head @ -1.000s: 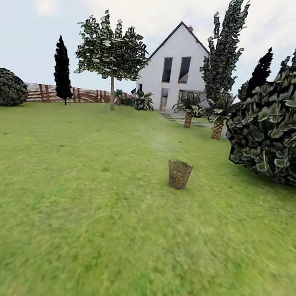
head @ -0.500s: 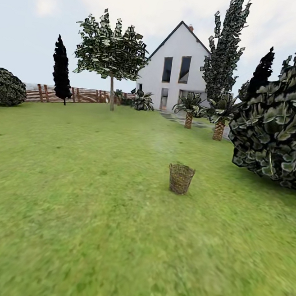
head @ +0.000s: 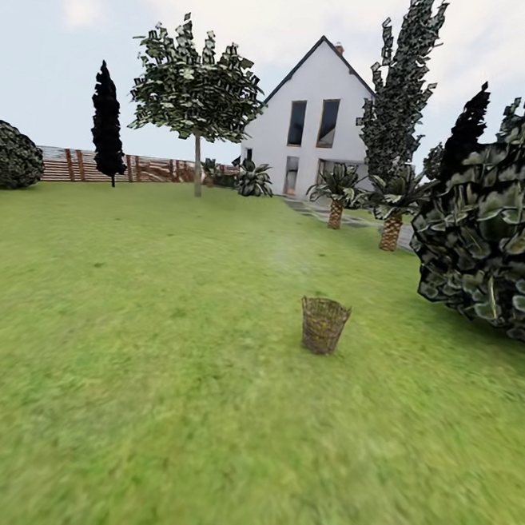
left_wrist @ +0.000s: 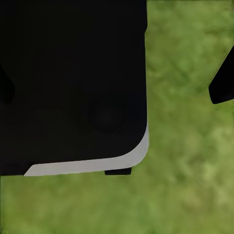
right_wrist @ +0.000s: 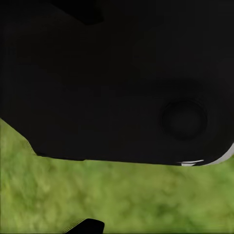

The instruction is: Take the three Easter eggs out of the wicker basket on the lawn in the garden, then place them on the lawn next to a single tree (choose any tree) so that all three eggs are next to the same tree and none are left in the basket.

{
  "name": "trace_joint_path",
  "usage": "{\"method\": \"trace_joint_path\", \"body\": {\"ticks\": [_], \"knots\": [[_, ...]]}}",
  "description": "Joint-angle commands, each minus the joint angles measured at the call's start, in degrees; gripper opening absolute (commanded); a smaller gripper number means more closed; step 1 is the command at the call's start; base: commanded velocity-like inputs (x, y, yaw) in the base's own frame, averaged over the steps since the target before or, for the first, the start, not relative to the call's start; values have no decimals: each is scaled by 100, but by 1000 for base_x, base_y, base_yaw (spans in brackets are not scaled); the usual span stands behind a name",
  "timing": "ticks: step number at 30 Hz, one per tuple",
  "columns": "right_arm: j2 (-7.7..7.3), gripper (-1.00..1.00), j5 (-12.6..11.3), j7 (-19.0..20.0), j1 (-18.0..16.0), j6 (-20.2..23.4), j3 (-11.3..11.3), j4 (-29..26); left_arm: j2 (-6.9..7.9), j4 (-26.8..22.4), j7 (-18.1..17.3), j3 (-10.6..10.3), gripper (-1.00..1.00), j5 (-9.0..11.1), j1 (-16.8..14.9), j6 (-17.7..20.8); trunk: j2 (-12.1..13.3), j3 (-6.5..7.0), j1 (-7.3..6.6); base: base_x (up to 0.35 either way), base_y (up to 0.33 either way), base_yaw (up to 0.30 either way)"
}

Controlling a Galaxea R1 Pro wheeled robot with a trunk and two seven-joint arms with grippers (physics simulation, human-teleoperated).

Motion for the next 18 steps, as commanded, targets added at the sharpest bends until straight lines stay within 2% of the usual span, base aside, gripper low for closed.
{"method": "trace_joint_path", "body": {"ticks": [1, 18], "knots": [[4, 100, -5, 6, -2, 0, -4, 3, 0, 6, 6, -4, 100, -8, -3, -20, -2, -5, 4, 338, 0, 0], [109, 100, -5, 6, -2, -2, -11, 10, 0, 5, 6, -4, 100, -8, -3, -20, -2, -5, 4, 339, 0, 0]]}}
